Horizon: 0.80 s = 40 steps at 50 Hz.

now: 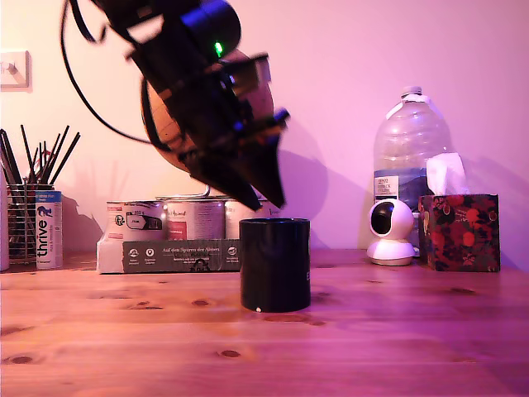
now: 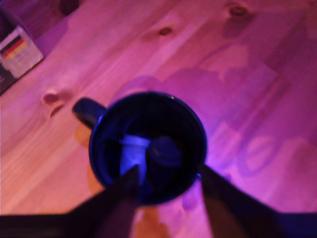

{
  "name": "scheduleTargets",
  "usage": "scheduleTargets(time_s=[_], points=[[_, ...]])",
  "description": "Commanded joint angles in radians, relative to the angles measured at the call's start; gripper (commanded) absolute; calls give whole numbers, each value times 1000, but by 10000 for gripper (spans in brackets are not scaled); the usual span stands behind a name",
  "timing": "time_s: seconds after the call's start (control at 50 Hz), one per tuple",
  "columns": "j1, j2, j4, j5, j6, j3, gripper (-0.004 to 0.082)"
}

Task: Pick up the coffee capsules from the table one by one and drop them inside the nearest coffee cup

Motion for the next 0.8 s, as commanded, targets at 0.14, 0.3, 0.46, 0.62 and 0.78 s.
scheduleTargets(time_s=[0.14, 0.3, 0.46, 0.62, 0.78], points=[[0, -50, 100, -2, -14, -99, -14], [29, -150, 208, -1, -50, -238, -14], [94, -271, 269, -1, -68, -377, -14], [181, -386, 306, -1, -68, -484, -13], [279, -504, 319, -1, -102, -577, -13]])
